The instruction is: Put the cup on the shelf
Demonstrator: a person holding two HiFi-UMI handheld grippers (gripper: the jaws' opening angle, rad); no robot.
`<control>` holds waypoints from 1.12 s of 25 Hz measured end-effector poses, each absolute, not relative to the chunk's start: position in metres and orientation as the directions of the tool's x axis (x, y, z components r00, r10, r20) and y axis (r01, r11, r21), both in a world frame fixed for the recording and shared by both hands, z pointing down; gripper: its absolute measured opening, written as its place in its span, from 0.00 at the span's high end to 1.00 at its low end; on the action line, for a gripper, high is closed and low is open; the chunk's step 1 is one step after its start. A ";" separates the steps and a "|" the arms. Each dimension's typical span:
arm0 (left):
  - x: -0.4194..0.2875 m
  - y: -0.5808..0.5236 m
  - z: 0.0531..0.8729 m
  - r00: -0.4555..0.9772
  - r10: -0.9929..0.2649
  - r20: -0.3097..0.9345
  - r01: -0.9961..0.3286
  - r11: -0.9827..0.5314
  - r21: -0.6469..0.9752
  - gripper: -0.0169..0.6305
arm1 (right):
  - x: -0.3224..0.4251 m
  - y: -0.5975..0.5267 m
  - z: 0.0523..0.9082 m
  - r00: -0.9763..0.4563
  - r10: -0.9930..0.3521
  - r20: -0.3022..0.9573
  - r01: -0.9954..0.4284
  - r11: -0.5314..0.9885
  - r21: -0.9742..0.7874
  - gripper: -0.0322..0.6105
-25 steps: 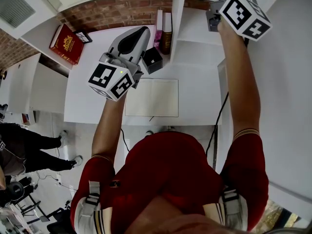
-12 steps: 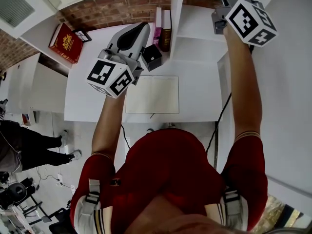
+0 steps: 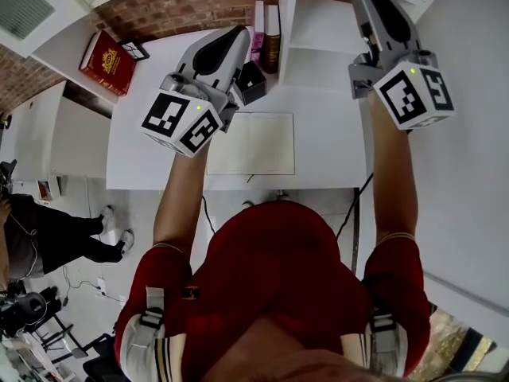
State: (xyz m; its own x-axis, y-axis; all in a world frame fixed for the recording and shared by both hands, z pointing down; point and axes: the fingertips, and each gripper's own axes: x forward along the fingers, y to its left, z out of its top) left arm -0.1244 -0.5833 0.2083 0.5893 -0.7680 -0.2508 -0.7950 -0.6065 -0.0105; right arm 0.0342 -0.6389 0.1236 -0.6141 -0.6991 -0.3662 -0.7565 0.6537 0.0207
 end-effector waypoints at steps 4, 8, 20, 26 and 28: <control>-0.122 -0.575 0.212 0.589 -0.771 -0.242 -0.798 -0.602 -0.023 0.97 | 0.025 -0.612 0.151 -0.652 -0.669 -0.357 -0.718 0.696 0.006 0.84; -0.124 -0.564 0.215 0.579 -0.779 -0.241 -0.807 -0.589 -0.035 0.97 | 0.014 -0.588 0.176 -0.684 -0.642 -0.345 -0.684 0.729 0.001 0.89; -0.127 -0.539 0.231 0.566 -0.794 -0.224 -0.820 -0.571 -0.050 0.97 | -0.018 -0.545 0.225 -0.741 -0.592 -0.317 -0.618 0.786 -0.023 0.95; -0.131 -0.535 0.240 0.555 -0.802 -0.222 -0.826 -0.562 -0.037 0.97 | -0.023 -0.538 0.233 -0.750 -0.584 -0.310 -0.613 0.790 -0.005 0.95; -0.132 -0.534 0.242 0.554 -0.803 -0.221 -0.827 -0.560 -0.039 0.97 | -0.025 -0.537 0.236 -0.751 -0.585 -0.306 -0.615 0.789 0.002 0.95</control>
State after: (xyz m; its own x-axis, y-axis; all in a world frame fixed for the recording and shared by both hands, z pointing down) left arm -0.1317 -0.5345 0.2416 0.5542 -0.8026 -0.2208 -0.8272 -0.5605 -0.0392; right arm -0.0245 -0.5368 0.2357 -0.7512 -0.5851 -0.3055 -0.6150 0.7886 0.0017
